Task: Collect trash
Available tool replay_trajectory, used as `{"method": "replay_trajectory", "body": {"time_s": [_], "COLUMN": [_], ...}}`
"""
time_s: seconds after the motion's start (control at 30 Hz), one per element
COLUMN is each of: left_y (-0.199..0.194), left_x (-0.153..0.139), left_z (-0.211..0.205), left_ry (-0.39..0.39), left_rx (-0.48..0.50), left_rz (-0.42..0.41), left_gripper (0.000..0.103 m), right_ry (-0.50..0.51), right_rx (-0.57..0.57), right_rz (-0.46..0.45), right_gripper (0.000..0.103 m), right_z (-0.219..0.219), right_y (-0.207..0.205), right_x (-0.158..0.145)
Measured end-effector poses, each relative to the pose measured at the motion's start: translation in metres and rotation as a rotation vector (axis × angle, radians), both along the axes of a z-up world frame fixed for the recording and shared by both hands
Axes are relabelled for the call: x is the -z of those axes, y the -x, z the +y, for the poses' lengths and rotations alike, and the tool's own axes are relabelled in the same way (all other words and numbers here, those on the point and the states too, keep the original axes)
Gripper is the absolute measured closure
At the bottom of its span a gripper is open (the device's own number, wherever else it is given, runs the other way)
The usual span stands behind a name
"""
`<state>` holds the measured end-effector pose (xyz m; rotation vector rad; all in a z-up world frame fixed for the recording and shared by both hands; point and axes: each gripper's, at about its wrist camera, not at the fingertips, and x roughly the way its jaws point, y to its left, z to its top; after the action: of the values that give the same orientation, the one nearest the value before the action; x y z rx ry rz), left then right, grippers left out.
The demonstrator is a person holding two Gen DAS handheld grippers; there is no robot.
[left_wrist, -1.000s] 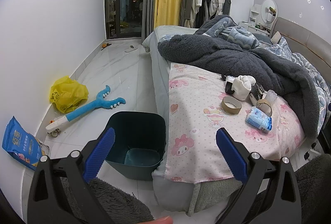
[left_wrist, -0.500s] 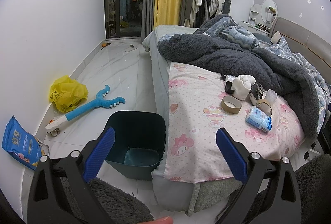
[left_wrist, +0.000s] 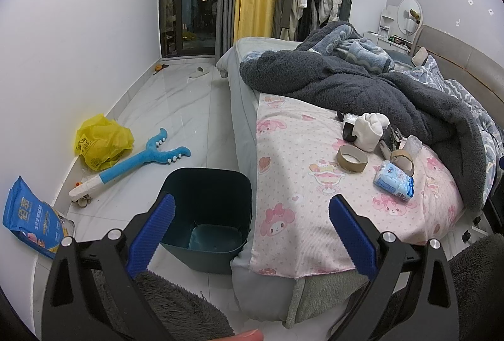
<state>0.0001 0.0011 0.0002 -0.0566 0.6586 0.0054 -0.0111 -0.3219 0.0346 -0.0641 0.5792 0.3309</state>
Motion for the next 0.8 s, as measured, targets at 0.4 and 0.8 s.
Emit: {"method": "replay_trajectory", "body": {"time_s": [0.4, 0.8], "left_y": [0.0018, 0.002], "left_x": [0.0013, 0.0041], "left_z": [-0.0027, -0.0058], "left_ry": [0.001, 0.019], "left_rx": [0.001, 0.001], "left_rz": [0.003, 0.01], "left_gripper": [0.003, 0.004], "right_ry": [0.004, 0.003], "right_rx": [-0.002, -0.003], "right_rz": [0.002, 0.003], "right_gripper": [0.003, 0.003], "right_z": [0.0009, 0.0004], "right_y": [0.0004, 0.0013], "right_x": [0.0006, -0.0001]}}
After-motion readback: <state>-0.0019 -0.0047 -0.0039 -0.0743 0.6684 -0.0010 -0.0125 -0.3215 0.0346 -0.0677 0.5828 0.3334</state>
